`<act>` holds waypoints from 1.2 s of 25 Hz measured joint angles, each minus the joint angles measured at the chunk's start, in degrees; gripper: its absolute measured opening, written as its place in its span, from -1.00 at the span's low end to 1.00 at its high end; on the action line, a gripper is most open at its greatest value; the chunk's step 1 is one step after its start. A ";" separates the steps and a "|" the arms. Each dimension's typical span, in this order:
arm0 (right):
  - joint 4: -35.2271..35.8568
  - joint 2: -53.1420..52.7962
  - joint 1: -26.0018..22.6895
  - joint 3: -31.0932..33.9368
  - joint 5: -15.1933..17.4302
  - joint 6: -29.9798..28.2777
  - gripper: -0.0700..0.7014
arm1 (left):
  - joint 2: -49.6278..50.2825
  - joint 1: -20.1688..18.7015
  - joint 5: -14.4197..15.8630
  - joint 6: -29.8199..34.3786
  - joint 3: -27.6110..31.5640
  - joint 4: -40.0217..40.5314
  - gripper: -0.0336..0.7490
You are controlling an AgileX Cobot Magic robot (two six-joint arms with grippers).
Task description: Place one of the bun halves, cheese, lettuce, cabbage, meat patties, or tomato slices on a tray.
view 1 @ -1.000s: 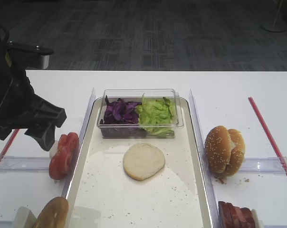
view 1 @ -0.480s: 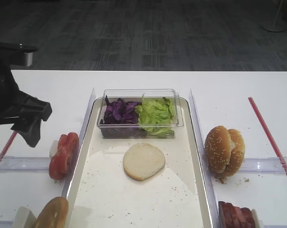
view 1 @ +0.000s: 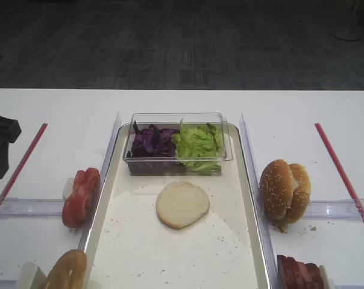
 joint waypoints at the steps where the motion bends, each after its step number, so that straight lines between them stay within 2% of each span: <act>1: 0.00 0.00 0.00 0.00 0.00 0.00 0.61 | 0.00 0.98 0.00 0.41 0.00 0.04 0.48; 6: 0.00 0.00 0.00 0.00 0.00 0.00 0.61 | 0.00 5.30 0.00 2.89 0.00 0.49 0.48; 13: 0.00 0.00 0.00 0.00 0.00 0.00 0.61 | -0.12 8.63 0.27 5.20 0.00 -0.67 0.48; 23: 0.00 0.00 0.00 0.00 0.00 0.00 0.61 | -1.04 8.63 0.27 5.55 0.00 -1.02 0.48; 30: 0.00 0.00 0.00 0.00 0.00 0.00 0.61 | -6.63 8.63 0.91 5.55 0.52 -2.23 0.48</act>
